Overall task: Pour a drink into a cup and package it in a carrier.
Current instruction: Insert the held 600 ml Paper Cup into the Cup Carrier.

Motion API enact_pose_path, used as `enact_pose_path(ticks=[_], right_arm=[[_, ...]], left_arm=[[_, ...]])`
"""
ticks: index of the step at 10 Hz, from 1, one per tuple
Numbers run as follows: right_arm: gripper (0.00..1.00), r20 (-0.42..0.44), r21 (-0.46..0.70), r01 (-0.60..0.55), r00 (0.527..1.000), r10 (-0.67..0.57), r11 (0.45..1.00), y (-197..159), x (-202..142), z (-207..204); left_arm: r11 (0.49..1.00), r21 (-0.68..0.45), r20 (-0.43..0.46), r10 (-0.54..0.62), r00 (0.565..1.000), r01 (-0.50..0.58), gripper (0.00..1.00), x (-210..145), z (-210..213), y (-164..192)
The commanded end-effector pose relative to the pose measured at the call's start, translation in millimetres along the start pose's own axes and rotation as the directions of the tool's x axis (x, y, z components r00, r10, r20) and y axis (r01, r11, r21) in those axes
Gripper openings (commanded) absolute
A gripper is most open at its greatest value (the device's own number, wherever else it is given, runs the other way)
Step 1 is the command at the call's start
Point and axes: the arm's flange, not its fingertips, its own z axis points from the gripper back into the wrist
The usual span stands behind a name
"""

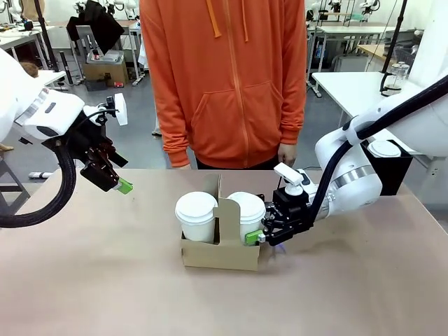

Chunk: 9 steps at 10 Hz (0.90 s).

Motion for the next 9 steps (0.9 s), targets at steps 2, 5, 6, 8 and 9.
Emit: enact_pose_path(ticks=[2, 5, 6, 8, 9], right_arm=[[1.0, -0.035, -0.016, -0.04, 0.999, 0.039, 0.999, 7.5, 21.5, 22.8], [1.0, -0.161, -0.127, -0.051, 0.987, 0.03, 0.991, 23.5, 55.5, 72.0], [1.0, -0.214, -0.2, -0.044, 0.977, 0.0, 0.979, 36.2, 71.5, 94.3], [1.0, -0.266, -0.436, 0.015, 0.953, -0.145, 0.9, 76.8, 112.5, 146.1], [1.0, -0.273, -0.559, 0.063, 0.928, -0.255, 0.827, 95.3, 125.8, 169.0]], left_arm=[[1.0, -0.008, 0.008, 0.017, 1.0, -0.017, 1.0, 2.1, 0.3, 0.5], [1.0, -0.008, 0.008, 0.017, 1.0, -0.017, 1.0, 2.1, 0.3, 0.5], [1.0, -0.008, 0.008, 0.017, 1.0, -0.017, 1.0, 2.1, 0.3, 0.5], [1.0, -0.008, 0.008, 0.017, 1.0, -0.017, 1.0, 2.1, 0.3, 0.5], [1.0, -0.008, 0.008, 0.017, 1.0, -0.017, 1.0, 2.1, 0.3, 0.5]])
